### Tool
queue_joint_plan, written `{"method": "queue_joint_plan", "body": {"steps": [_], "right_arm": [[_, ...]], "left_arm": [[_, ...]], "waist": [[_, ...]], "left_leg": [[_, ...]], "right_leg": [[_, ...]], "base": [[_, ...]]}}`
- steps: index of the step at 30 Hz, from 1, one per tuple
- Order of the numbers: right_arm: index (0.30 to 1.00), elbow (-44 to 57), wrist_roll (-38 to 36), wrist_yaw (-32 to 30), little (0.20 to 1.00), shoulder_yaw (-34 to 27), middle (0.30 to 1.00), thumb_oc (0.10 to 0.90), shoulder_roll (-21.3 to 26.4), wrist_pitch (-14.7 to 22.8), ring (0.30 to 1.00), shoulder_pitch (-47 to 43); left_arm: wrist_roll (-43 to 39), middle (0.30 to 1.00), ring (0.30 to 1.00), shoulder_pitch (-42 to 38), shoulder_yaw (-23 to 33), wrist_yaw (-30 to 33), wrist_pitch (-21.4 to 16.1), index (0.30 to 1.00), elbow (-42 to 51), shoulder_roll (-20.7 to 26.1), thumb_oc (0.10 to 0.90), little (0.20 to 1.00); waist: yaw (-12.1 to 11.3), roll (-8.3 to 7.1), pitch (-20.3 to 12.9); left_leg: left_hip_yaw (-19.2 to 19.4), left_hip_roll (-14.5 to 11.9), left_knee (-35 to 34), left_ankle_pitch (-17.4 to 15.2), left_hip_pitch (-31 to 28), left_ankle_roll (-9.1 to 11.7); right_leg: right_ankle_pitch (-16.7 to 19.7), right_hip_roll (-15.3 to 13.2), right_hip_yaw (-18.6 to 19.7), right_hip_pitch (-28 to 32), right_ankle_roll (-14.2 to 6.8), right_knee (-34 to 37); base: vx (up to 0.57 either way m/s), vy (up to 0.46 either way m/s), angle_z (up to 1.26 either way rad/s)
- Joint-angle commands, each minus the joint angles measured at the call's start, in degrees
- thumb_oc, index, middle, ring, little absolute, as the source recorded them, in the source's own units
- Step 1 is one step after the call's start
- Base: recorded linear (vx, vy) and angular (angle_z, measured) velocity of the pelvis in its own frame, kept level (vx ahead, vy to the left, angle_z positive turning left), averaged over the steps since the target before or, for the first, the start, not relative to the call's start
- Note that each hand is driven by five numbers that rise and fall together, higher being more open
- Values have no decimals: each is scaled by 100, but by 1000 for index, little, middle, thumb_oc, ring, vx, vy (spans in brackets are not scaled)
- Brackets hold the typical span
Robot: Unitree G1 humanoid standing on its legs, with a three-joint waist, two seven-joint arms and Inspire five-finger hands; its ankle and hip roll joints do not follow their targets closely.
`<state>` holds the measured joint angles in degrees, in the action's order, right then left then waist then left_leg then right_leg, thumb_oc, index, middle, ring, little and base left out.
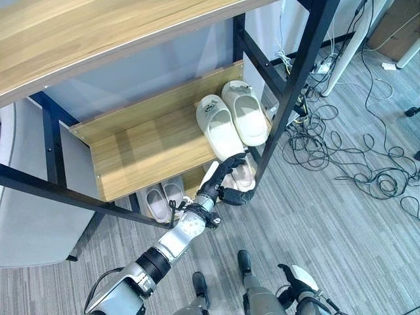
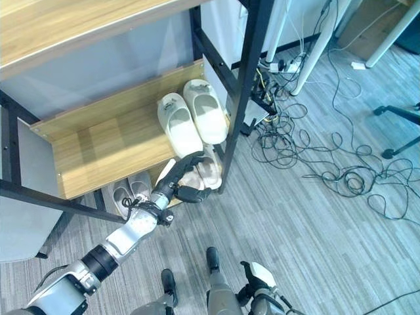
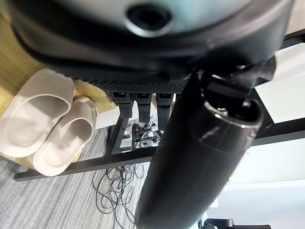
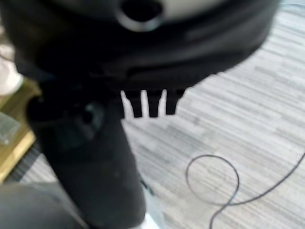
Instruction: Arrange the slippers neatly on the shoe rack.
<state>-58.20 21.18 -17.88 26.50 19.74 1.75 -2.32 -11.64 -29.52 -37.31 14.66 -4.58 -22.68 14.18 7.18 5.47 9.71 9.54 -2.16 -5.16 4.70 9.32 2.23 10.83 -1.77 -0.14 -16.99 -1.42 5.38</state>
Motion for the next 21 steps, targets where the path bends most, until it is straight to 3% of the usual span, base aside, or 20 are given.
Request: {"method": "queue_joint_plan", "body": {"steps": [1,14,21], "right_arm": [[900,-66,-53,-191,900,-3,900,800,160,97,900,187],[900,-138,-99,-187,900,40,900,800,162,96,900,165],[900,-282,-100,-106,900,-9,900,800,45,23,900,130]], "left_arm": [[172,900,900,-990,505,330,-485,900,-317,-208,800,900],[-2,900,900,-1273,378,285,-539,900,-402,-317,800,900],[-305,900,900,-572,312,-85,-515,900,81,-357,800,900]], "waist": [[88,-83,-144],[121,-100,-191],[8,-177,-227]], "left_leg": [[-132,-38,16,-447,17,173],[-181,-27,16,-452,33,167],[-273,-30,16,-459,-75,161]], "right_leg": [[-823,-134,-301,142,-399,-68],[-839,-140,-314,161,-396,-70],[-901,-144,-423,358,-385,-71]], "base": [[0,0,0],[0,0,0],[-1,-6,7]]}}
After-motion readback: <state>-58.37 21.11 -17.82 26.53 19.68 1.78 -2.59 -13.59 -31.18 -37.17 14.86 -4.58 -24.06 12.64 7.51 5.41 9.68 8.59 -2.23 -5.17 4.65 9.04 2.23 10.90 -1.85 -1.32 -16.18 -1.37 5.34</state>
